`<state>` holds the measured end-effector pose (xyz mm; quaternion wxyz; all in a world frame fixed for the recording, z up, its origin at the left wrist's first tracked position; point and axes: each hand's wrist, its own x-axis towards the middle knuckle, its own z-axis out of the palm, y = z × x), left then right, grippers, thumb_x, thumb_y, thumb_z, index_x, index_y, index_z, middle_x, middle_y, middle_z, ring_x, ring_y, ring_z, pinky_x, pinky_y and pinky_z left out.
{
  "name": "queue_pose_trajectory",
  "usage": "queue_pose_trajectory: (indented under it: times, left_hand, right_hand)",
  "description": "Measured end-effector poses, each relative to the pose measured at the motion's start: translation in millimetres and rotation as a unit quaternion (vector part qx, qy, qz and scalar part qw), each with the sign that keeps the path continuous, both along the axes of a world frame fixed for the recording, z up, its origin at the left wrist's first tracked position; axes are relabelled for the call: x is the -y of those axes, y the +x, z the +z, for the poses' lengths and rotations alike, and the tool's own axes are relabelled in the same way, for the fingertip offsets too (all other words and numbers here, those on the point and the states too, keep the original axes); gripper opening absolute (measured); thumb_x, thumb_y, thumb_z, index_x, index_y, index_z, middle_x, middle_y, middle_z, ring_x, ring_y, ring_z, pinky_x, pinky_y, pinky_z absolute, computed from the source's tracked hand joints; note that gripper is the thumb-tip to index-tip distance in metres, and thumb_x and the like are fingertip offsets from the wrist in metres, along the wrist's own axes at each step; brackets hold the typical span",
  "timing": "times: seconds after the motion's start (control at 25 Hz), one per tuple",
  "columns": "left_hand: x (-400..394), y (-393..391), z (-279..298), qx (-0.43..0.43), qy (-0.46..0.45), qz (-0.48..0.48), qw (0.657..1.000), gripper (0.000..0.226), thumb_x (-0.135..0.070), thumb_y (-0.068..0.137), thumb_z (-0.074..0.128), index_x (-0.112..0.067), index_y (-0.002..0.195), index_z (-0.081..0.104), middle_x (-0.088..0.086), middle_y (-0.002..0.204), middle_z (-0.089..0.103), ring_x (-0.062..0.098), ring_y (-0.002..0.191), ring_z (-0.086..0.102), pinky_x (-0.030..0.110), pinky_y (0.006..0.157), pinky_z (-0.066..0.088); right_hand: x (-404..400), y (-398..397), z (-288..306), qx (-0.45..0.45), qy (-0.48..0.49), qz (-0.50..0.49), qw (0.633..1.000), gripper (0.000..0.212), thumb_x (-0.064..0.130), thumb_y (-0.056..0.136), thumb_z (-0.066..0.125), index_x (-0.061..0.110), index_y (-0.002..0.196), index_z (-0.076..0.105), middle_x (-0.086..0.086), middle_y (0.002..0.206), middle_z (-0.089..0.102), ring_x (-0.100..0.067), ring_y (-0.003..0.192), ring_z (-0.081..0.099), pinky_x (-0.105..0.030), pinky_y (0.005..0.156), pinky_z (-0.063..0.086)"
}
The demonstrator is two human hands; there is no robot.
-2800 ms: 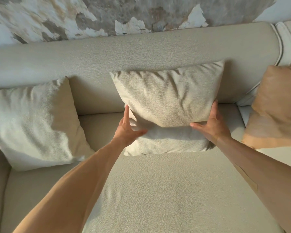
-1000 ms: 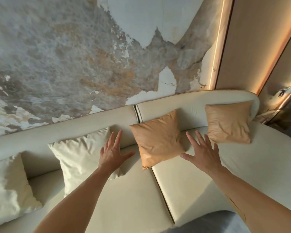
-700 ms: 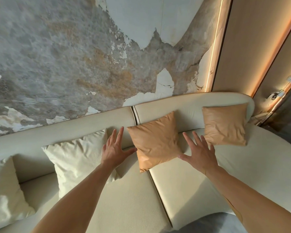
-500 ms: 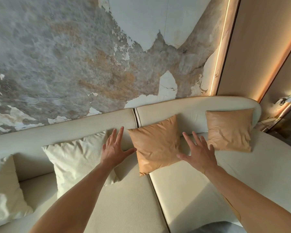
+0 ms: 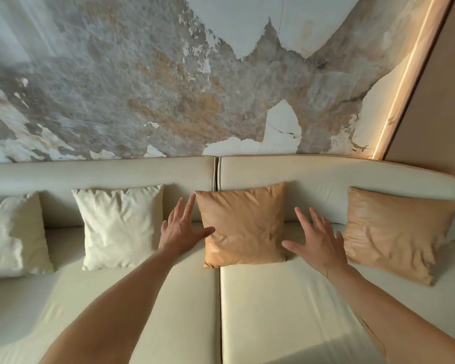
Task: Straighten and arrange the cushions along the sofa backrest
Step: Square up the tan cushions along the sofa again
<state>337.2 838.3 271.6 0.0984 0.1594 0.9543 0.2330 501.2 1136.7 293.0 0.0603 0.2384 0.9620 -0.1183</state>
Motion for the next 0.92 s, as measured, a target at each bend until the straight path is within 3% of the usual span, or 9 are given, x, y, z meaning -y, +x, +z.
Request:
queue_pose_trajectory:
  times: [0.32,0.52,0.64,0.76,0.92]
  left_hand:
    - [-38.9,-2.1,-54.0,0.033,-0.02,0.05,0.998,0.126,-0.074,0.061,0.074,-0.045,0.154,-0.004,0.001,0.167,0.009,0.027,0.151,0.02,0.055,0.115,0.027]
    - [-53.2,-44.8,-143.1,0.077,0.005,0.068,0.995,0.134,-0.068,0.055,0.082,-0.047,0.153,-0.007,0.002,0.167,0.007,0.03,0.15,0.017,0.056,0.114,0.028]
    - [-57.0,-73.4,-208.2,0.105,0.041,0.08,0.99,0.141,-0.059,0.054,0.088,-0.049,0.151,-0.013,0.003,0.167,0.002,0.032,0.151,0.014,0.054,0.117,0.024]
    - [-58.2,-102.7,-269.0,0.13,0.077,0.092,0.984,0.148,-0.054,0.054,0.091,-0.042,0.152,-0.019,0.003,0.167,-0.003,0.029,0.153,0.008,0.051,0.119,0.021]
    - [-61.3,-126.9,-316.0,0.156,0.131,0.085,0.975,0.151,-0.045,0.057,0.093,-0.035,0.152,-0.023,-0.006,0.167,-0.011,0.021,0.154,-0.004,0.045,0.122,0.015]
  right_hand:
    - [-65.6,-31.8,-49.4,0.026,-0.007,0.06,0.998,0.096,0.076,0.078,0.047,0.044,0.151,-0.006,-0.004,0.164,0.005,-0.031,0.147,0.015,-0.059,0.107,0.03]
    - [-73.1,-78.6,-135.5,0.03,-0.058,0.035,0.997,0.11,0.074,0.073,0.059,0.04,0.151,-0.01,-0.004,0.163,0.009,-0.028,0.145,0.023,-0.057,0.104,0.035]
    - [-78.8,-117.9,-199.9,0.026,-0.168,-0.029,0.985,0.129,0.069,0.061,0.074,0.042,0.149,-0.018,-0.008,0.161,0.018,-0.03,0.141,0.033,-0.051,0.104,0.038]
    - [-83.5,-151.5,-260.9,-0.007,-0.26,-0.087,0.962,0.143,0.051,0.058,0.087,0.036,0.15,-0.021,-0.01,0.16,0.022,-0.03,0.143,0.032,-0.043,0.11,0.031]
    - [-90.3,-173.7,-311.5,-0.072,-0.29,-0.106,0.949,0.151,0.036,0.055,0.093,0.033,0.149,-0.025,-0.004,0.163,0.012,-0.024,0.147,0.023,-0.041,0.117,0.022]
